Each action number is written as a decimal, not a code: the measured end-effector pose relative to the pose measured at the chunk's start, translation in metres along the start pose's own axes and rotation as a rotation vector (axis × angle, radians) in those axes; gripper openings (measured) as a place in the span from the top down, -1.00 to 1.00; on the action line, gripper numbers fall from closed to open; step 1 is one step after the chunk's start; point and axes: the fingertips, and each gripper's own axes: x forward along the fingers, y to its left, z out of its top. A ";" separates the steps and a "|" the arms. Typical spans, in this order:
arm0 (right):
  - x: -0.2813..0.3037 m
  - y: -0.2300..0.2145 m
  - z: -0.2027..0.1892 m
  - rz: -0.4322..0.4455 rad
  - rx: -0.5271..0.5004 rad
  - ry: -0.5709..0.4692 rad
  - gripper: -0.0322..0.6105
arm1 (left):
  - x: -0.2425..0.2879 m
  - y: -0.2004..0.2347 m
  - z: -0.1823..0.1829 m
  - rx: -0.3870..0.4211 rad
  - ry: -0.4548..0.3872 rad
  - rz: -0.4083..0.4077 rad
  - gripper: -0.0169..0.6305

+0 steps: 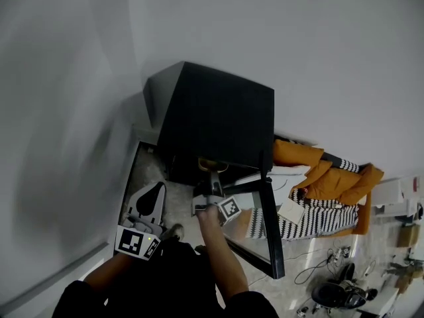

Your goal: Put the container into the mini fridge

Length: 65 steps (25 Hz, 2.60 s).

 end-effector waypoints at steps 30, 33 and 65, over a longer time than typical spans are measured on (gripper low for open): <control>0.054 -0.007 0.014 0.028 0.014 -0.074 0.30 | -0.003 0.014 0.002 -0.008 -0.001 0.006 0.93; 0.060 -0.007 0.015 0.032 0.012 -0.078 0.30 | -0.002 0.016 0.002 -0.011 -0.002 0.009 0.93; 0.096 -0.014 0.016 -0.019 -0.029 -0.116 0.28 | 0.001 0.043 0.003 -0.024 0.002 0.036 0.93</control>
